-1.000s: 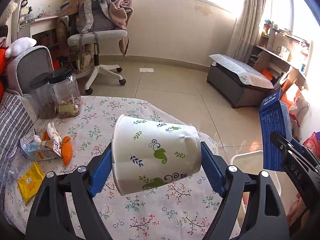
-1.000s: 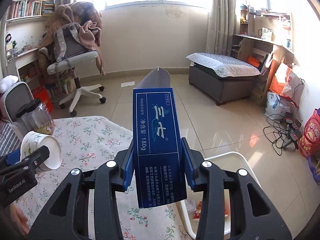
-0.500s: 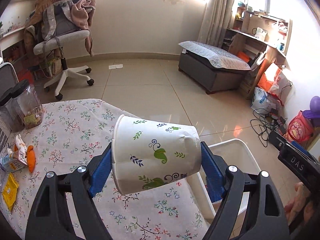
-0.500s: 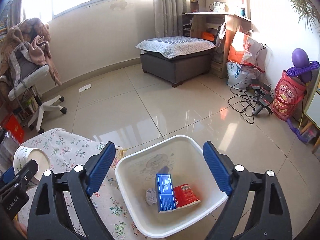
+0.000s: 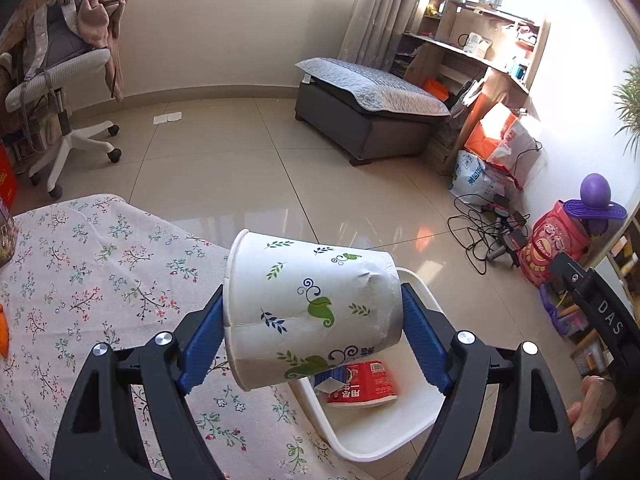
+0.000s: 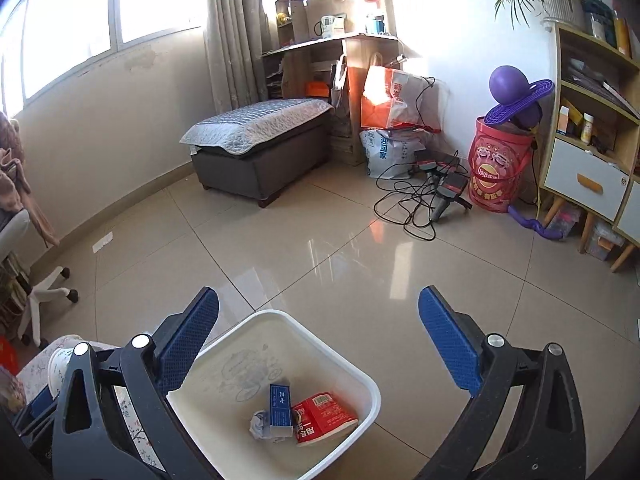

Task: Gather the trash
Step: 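Carry the paper cup and blue box to the white bin and release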

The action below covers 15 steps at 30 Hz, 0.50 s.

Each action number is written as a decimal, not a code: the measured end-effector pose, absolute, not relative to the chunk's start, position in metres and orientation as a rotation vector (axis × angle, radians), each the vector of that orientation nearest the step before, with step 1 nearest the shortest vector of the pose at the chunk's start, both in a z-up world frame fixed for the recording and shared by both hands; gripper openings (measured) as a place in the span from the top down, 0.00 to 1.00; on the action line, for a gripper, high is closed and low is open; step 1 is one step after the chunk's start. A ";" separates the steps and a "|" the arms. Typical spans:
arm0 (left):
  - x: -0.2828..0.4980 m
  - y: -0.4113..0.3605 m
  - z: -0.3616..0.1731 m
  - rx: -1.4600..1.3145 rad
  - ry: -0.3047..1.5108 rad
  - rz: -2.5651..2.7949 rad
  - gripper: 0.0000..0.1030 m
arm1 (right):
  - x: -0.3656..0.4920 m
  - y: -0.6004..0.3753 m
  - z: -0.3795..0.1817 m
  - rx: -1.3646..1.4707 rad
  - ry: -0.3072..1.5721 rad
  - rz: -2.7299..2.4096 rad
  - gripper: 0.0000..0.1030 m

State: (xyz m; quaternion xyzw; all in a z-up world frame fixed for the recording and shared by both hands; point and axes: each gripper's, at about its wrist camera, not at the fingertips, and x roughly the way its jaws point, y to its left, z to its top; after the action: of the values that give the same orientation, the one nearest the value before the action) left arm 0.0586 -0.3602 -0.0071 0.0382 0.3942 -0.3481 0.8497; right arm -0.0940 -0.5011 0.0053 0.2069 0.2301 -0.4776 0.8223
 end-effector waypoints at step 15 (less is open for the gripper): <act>0.046 -0.395 -0.020 0.109 0.932 -0.825 0.11 | -0.117 -0.512 0.012 0.484 0.406 -1.080 0.07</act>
State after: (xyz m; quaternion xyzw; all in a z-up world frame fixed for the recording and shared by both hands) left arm 0.0462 -0.3954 -0.0203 0.0511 0.4361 -0.3861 0.8112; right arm -0.1167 -0.5116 0.0117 0.2265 0.1898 -0.5056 0.8106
